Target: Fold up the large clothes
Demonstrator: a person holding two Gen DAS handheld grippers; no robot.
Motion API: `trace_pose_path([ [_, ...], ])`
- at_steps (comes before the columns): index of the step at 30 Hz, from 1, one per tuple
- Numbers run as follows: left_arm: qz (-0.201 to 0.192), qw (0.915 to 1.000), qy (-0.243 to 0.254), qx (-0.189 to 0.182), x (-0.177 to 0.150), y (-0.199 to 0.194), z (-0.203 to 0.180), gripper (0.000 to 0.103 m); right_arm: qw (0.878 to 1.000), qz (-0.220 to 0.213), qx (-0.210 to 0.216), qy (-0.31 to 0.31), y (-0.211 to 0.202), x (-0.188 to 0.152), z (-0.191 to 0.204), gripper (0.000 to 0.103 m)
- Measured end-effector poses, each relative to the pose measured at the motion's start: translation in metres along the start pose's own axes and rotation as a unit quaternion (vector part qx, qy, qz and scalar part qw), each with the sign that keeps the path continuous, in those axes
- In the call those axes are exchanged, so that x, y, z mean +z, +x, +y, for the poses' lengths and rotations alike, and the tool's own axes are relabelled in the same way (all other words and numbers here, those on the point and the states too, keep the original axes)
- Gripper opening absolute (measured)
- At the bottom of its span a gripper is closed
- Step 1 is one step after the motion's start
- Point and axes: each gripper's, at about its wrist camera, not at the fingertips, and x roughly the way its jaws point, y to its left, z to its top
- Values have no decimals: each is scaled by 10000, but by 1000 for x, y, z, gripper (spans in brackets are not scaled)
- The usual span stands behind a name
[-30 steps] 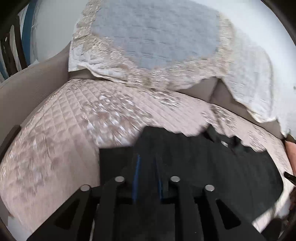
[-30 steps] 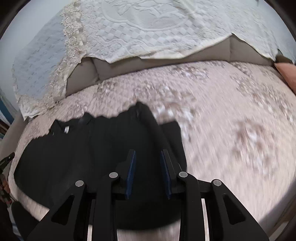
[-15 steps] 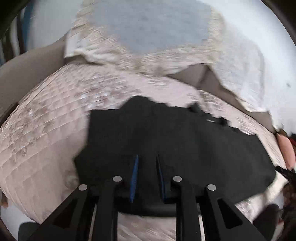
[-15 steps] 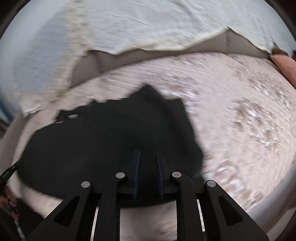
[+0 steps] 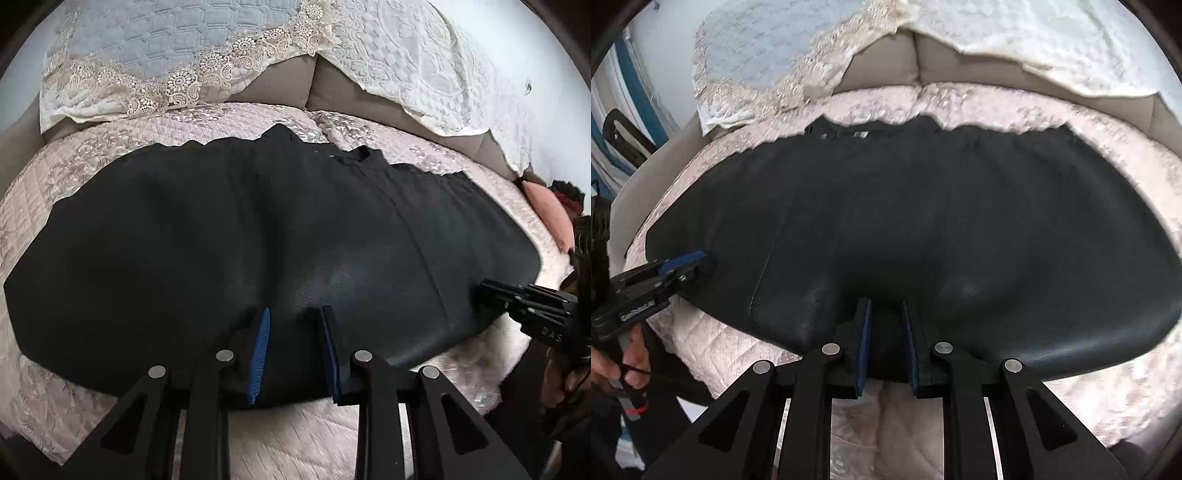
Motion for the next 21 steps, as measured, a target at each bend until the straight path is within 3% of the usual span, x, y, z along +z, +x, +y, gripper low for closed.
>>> trace_pose_path([
  [2,-115,9999,-36,-38,4,-10,2,29,9997,-138,-158,85,-9,4,-8,18],
  [6,-375,9984,-180,375,16,-14,18,33,9966,-199,-676,423,-15,13,-40,23],
  [10,-163,9963,-488,687,12,2,48,33,9908,-66,-1065,833,-14,4,-75,23],
  [12,-231,9970,-423,612,5,4,51,33,9894,118,-1100,942,-6,-2,-87,23],
  [15,-234,9964,-255,769,4,2,45,33,9899,46,-1079,924,-9,1,-85,23],
  [19,-282,9953,-601,703,14,-9,54,33,9890,-131,-1196,857,-26,3,-85,23],
  [21,-377,9929,-619,941,17,-15,62,33,9868,-156,-1353,873,-30,2,-91,23],
])
